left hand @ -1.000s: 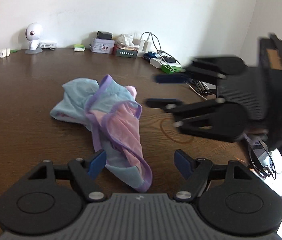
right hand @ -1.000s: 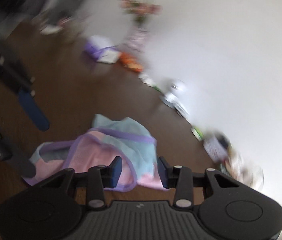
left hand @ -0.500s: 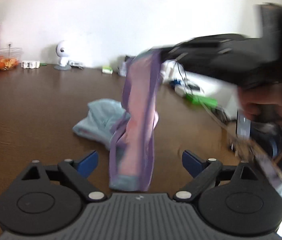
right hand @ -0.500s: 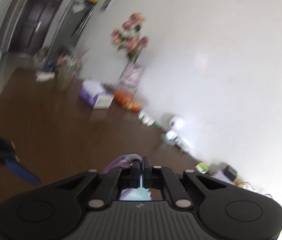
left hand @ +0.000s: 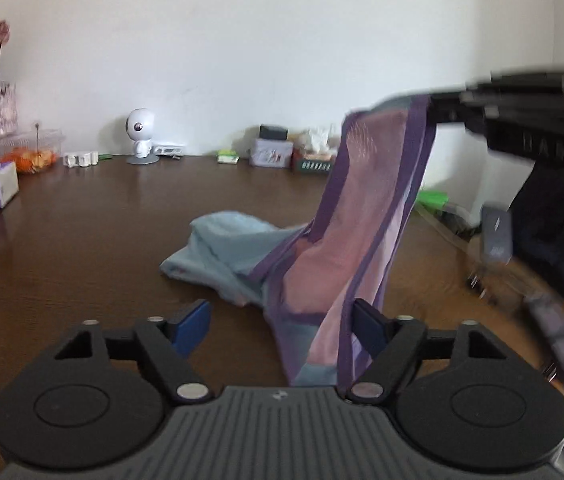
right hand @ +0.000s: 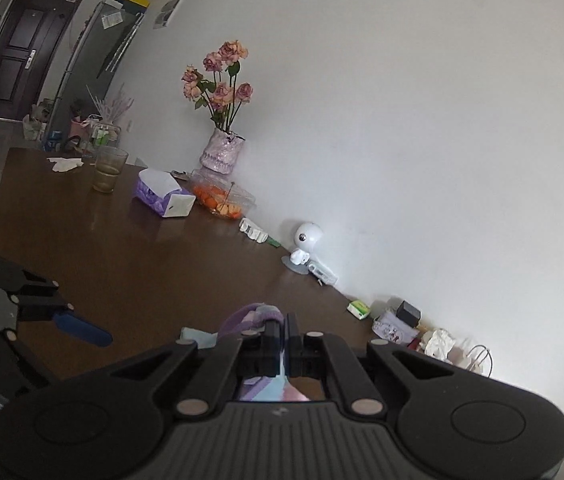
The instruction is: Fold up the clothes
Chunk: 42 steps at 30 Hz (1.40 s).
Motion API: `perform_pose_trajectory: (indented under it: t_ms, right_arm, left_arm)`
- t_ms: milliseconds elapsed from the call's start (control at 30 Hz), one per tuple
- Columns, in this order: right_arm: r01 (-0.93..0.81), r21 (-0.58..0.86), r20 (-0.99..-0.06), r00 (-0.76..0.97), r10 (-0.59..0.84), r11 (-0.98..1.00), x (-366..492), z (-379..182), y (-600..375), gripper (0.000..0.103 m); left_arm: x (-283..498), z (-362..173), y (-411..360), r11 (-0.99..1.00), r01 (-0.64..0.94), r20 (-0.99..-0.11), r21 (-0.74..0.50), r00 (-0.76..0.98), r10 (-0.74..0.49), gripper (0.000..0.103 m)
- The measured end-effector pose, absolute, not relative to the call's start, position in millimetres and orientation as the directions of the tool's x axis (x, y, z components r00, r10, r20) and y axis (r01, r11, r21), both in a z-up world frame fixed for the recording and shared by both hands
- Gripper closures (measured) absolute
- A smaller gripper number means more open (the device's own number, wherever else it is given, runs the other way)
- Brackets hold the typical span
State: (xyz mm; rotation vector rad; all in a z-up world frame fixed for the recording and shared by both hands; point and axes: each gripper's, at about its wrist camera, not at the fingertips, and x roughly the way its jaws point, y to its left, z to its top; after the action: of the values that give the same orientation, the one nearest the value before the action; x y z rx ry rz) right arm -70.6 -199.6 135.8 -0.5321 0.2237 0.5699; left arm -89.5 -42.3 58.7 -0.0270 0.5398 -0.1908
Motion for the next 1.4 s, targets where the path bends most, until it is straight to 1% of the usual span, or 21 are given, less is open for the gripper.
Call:
perform_pose_trajectory:
  t_ms: [33, 133, 167, 200, 267, 333, 367, 400, 433, 533, 600, 700, 800, 867, 1000, 1033, 1100, 1200, 1267, 1333, 1400]
  right_arm:
    - [-0.562, -0.41, -0.348, 0.825, 0.446, 0.719, -72.0, 133.2, -199.8, 0.103]
    - [-0.556, -0.404, -0.335, 0.829, 0.448, 0.727, -80.8, 136.7, -201.4, 0.102]
    - [-0.559, -0.397, -0.33, 0.827, 0.456, 0.728, -84.2, 138.6, -200.9, 0.103]
    - [-0.556, -0.395, -0.325, 0.829, 0.455, 0.731, -86.7, 139.8, -200.5, 0.102]
    - [-0.533, -0.401, -0.312, 0.844, 0.437, 0.745, -89.5, 141.5, -197.9, 0.103]
    - [-0.489, -0.405, -0.31, 0.869, 0.387, 0.773, -92.9, 138.4, -201.9, 0.103]
    - [-0.472, -0.391, -0.318, 0.875, 0.366, 0.79, -93.9, 135.6, -205.8, 0.103]
    - [-0.463, -0.368, -0.335, 0.875, 0.35, 0.806, -95.4, 131.8, -210.8, 0.102]
    - [-0.454, -0.35, -0.356, 0.874, 0.331, 0.82, -97.4, 126.1, -214.9, 0.102]
    - [-0.388, -0.367, -0.42, 0.88, 0.221, 0.846, -102.6, 94.0, -219.2, 0.103]
    - [-0.347, -0.401, -0.466, 0.874, 0.137, 0.848, -106.4, 66.7, -217.6, 0.102]
    - [-0.371, -0.39, -0.524, 0.842, 0.128, 0.843, -113.2, 42.3, -213.3, 0.102]
    - [-0.395, -0.461, -0.548, 0.831, 0.095, 0.795, -113.3, 26.5, -202.7, 0.1]
    - [-0.427, -0.48, -0.569, 0.817, 0.098, 0.766, -109.7, 19.8, -196.4, 0.095]
    - [-0.482, -0.463, -0.609, 0.783, 0.129, 0.744, -101.5, 17.6, -188.5, 0.095]
    - [-0.49, -0.467, -0.611, 0.78, 0.132, 0.736, -99.8, 16.5, -186.8, 0.095]
    - [-0.502, -0.468, -0.615, 0.776, 0.139, 0.727, -93.6, 13.8, -185.8, 0.102]
    - [-0.472, -0.461, -0.588, 0.797, 0.139, 0.752, -75.4, 22.9, -191.7, 0.102]
    - [-0.458, -0.447, -0.558, 0.814, 0.161, 0.768, -52.4, 42.1, -198.1, 0.102]
    - [-0.444, -0.448, -0.517, 0.837, 0.18, 0.776, -16.5, 69.7, -204.2, 0.103]
    - [-0.42, -0.455, -0.467, 0.863, 0.191, 0.786, 29.9, 103.8, -211.0, 0.103]
  left_arm:
    - [-93.4, 55.4, -45.2, 0.981, 0.183, -0.521, -0.061, 0.833, -0.188, 0.033]
    - [-102.0, 57.6, -42.1, 0.964, 0.207, -0.519, -0.168, 0.813, -0.265, 0.032]
    - [-102.8, 57.3, -45.0, 0.966, 0.207, -0.519, -0.156, 0.815, -0.258, 0.034]
    - [-103.3, 54.8, -50.5, 0.974, 0.2, -0.523, -0.105, 0.822, -0.225, 0.042]
    - [-103.1, 48.3, -56.1, 0.985, 0.17, -0.548, -0.031, 0.821, -0.159, 0.054]
    - [-102.6, 45.2, -51.1, 0.983, 0.17, -0.567, -0.071, 0.804, -0.18, 0.059]
    - [-101.9, 45.1, -48.9, 0.985, 0.156, -0.569, -0.075, 0.804, -0.171, 0.071]
    - [-101.1, 45.2, -47.1, 0.988, 0.138, -0.569, -0.069, 0.808, -0.153, 0.087]
    - [-100.3, 45.5, -46.1, 0.991, 0.123, -0.566, -0.043, 0.815, -0.126, 0.091]
    - [-97.9, 46.5, -44.0, 0.996, 0.077, -0.547, 0.053, 0.836, -0.036, 0.093]
    - [-94.5, 48.8, -42.0, 0.996, 0.077, -0.548, 0.046, 0.836, -0.039, 0.094]
    - [-88.0, 53.2, -43.3, 0.995, 0.096, -0.547, 0.026, 0.834, -0.067, 0.096]
    - [-81.0, 56.0, -46.8, 0.992, 0.102, -0.54, 0.067, 0.84, -0.05, 0.096]
    - [-77.4, 56.7, -46.3, 0.993, 0.094, -0.537, 0.068, 0.843, -0.043, 0.096]
    - [-74.1, 52.9, -45.5, 0.996, 0.075, -0.544, 0.053, 0.839, -0.034, 0.096]
    - [-72.0, 51.5, -43.9, 0.996, 0.073, -0.548, 0.045, 0.835, -0.037, 0.096]
    - [-65.0, 52.1, -38.3, 0.997, 0.072, -0.55, 0.017, 0.834, -0.051, 0.097]
    - [-45.2, 61.9, -28.6, 0.995, 0.102, -0.54, -0.003, 0.837, -0.087, 0.098]
    - [-20.2, 83.2, -24.9, 0.988, 0.149, -0.503, 0.033, 0.857, -0.112, 0.098]
    - [17.1, 116.3, -21.9, 0.976, 0.212, -0.462, 0.055, 0.872, -0.163, 0.098]
    - [68.1, 151.4, -25.9, 0.958, 0.274, -0.447, 0.088, 0.87, -0.208, 0.098]
